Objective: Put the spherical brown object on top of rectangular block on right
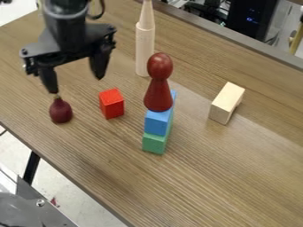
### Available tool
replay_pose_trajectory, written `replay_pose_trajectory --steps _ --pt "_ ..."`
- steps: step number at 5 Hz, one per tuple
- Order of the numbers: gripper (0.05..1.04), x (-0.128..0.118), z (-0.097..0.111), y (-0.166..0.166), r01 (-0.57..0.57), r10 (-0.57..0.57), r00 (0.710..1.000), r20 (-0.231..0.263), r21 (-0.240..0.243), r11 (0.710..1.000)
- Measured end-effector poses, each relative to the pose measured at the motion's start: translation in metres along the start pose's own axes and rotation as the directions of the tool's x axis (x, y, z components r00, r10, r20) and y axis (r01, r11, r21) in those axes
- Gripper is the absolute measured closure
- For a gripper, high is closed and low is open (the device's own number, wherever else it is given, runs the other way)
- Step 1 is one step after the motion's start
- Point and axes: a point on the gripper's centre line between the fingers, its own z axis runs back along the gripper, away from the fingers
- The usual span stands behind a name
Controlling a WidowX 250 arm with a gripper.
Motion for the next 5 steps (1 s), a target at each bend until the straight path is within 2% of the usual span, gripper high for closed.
replay_pose_trajectory --steps 2,4,5 --pt "0.083 0.016 -0.028 0.011 -0.060 0.062 0.997 -0.051 0.029 0.998" --pt "0.083 0.028 -0.043 0.010 -0.018 0.021 0.995 -0.101 0.028 0.999" --pt "0.083 0.026 -0.051 0.012 -0.007 0.013 0.992 -0.124 0.046 0.999"
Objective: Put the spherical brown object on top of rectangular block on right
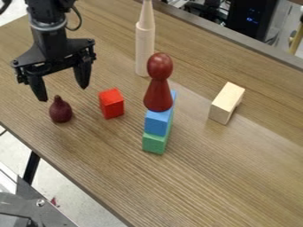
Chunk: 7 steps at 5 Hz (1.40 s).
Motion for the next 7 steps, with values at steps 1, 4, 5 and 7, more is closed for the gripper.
replay_pose_trajectory --steps 1,4,5,7 --pt "0.083 -0.003 -0.010 0.001 0.016 -0.015 0.999 -0.034 0.024 1.000" --pt "0.083 -0.009 -0.038 0.009 0.091 -0.079 0.992 -0.099 0.126 0.988" --pt "0.129 -0.008 -0.044 0.011 0.085 -0.072 0.992 -0.107 0.130 0.988" --pt "0.499 0.001 -0.031 0.008 0.007 -0.007 1.000 0.004 0.077 0.997"
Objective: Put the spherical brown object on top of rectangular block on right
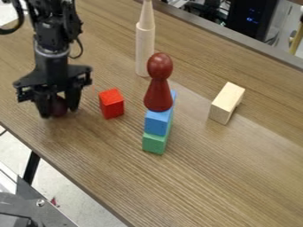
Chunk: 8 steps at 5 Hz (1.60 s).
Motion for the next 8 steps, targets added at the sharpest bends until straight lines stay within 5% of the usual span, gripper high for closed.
replay_pose_trajectory --steps 1,3,5,6,8 --pt "0.499 0.007 0.021 -0.004 0.005 0.000 0.998 0.070 -0.060 0.998" --pt "0.499 0.012 0.113 -0.028 0.052 -0.003 0.970 0.241 -0.195 0.979" --pt "0.499 -0.021 0.135 -0.082 0.180 -0.141 0.973 0.182 -0.220 0.959" --pt "0.499 -0.045 0.145 -0.119 0.277 -0.242 0.957 0.160 -0.257 0.926" --pt "0.499 -0.083 0.159 -0.174 0.440 -0.399 0.896 0.195 -0.280 0.853"
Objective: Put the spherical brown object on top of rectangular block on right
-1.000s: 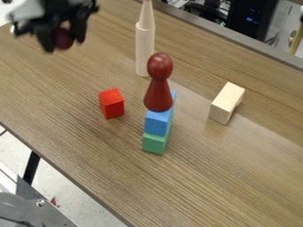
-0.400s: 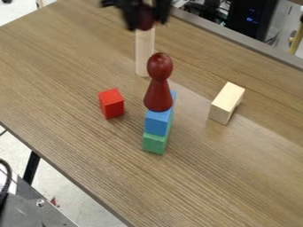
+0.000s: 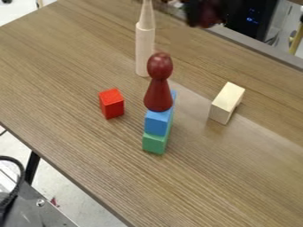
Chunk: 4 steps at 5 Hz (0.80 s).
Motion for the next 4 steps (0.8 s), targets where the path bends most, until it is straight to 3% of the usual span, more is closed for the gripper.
replay_pose_trajectory --steps 2,4 --pt "0.499 -0.019 -0.056 -0.021 0.086 -0.081 0.990 -0.117 0.043 0.995" --pt "0.499 -0.038 -0.091 -0.036 0.155 -0.142 0.970 -0.199 0.050 0.987"
